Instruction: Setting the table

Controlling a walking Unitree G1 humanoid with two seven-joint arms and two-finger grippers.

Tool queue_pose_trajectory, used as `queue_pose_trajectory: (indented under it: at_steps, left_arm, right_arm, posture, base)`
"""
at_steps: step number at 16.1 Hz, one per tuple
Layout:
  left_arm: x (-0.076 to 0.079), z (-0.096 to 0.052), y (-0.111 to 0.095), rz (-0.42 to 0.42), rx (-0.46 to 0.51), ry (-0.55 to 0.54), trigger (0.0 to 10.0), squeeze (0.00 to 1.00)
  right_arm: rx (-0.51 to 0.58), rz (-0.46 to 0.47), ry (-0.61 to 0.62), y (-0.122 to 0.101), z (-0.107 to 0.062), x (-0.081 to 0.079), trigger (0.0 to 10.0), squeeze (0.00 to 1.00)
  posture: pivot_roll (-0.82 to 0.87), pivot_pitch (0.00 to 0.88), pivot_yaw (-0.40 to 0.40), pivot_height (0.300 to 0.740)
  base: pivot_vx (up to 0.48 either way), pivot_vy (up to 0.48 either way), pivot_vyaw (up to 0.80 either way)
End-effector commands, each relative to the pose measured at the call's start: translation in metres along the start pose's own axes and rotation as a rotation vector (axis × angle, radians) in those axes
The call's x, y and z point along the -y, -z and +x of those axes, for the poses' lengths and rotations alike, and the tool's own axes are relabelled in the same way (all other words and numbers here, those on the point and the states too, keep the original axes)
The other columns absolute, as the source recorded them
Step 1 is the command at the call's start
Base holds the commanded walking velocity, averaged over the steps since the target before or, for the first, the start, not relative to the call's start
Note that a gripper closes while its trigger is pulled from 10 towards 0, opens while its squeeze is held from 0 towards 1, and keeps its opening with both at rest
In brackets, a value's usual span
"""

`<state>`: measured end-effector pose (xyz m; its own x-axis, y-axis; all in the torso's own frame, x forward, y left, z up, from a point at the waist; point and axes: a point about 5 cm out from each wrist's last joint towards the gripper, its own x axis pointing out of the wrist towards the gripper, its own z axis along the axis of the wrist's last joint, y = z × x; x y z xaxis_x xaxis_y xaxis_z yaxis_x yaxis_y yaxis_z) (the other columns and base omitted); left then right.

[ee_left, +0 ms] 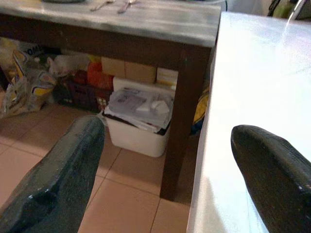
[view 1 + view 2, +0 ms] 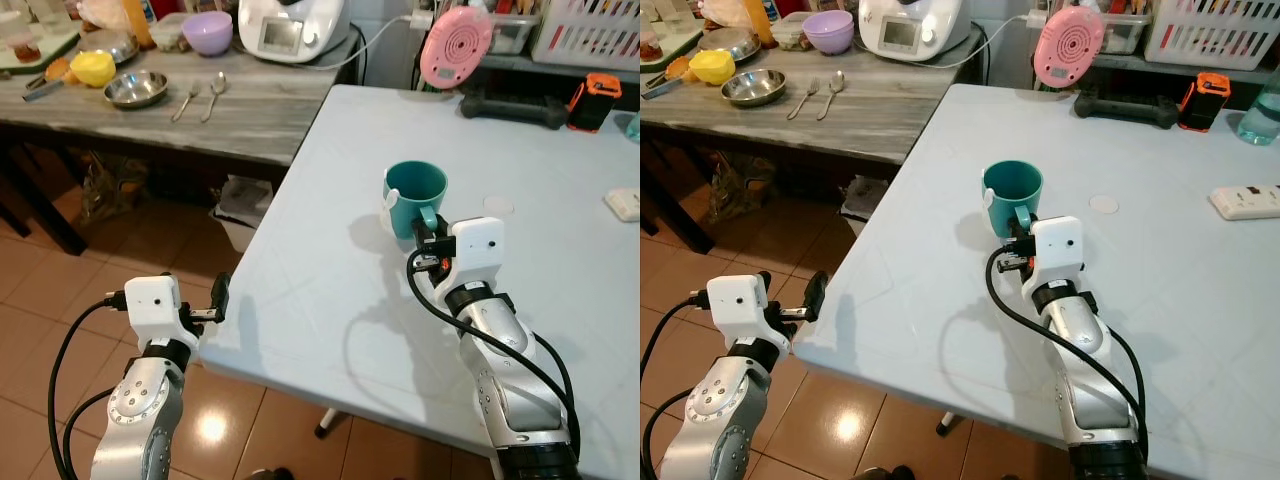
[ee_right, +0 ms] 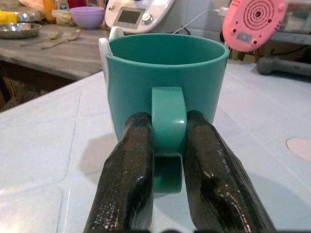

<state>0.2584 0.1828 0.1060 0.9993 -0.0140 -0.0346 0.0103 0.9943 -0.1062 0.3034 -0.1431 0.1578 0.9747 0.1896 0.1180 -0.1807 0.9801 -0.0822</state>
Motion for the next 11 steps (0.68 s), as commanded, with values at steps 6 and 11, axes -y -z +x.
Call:
queue_pose_trajectory:
  at_steps: [6,11]
  left_arm:
    - [-0.0013,-0.0037,0.0014,0.018,-0.025,0.002,10.0,0.00]
    - [-0.0032,-0.0044,0.0009,0.031,-0.023,0.009,10.0,0.00]
  right_arm:
    - [0.014,-0.008,-0.005,-0.0035,0.0000,-0.0021,10.0,0.00]
    - [0.017,-0.013,0.003,-0.0034,0.0017,-0.0022,10.0,0.00]
  posture:
    - [-0.15,0.111,0.066,0.740]
    - [-0.15,0.113,0.069,0.740]
  base:
    - [-0.311,0.000,0.00]
    - [-0.242,0.000,0.00]
